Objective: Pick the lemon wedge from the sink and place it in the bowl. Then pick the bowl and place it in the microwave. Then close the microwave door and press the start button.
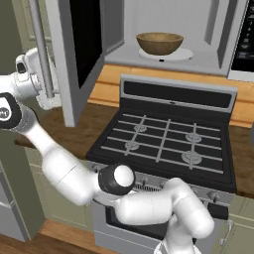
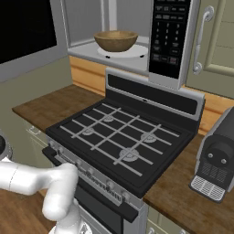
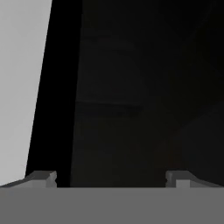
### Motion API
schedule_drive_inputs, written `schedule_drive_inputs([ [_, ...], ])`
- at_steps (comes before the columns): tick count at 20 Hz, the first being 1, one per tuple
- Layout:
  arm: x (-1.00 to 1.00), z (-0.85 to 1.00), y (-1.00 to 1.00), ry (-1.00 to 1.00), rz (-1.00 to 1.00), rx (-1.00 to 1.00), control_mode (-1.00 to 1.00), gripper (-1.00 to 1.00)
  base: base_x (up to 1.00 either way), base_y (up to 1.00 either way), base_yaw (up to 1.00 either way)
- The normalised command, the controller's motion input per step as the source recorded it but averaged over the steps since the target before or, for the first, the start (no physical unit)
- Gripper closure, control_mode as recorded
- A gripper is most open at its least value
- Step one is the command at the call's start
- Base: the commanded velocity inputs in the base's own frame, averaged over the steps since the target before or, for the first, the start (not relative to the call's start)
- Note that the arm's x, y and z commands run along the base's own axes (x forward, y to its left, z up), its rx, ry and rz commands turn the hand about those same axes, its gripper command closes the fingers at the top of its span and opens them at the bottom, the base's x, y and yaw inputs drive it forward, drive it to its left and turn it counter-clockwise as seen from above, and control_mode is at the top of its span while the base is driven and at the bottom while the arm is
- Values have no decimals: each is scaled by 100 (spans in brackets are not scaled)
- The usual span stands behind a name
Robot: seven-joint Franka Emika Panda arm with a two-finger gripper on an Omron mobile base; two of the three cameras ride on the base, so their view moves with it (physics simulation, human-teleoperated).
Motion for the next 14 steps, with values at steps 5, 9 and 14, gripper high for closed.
schedule_drive_inputs([
  [5,-81,18,-99,-3,-20,2,-100,-100,0,0,0],
  [9,-26,0,-100,1,-18,0,-100,-100,0,0,0],
  [14,1,0,-100,5,-9,5,-100,-100,0,0,0],
])
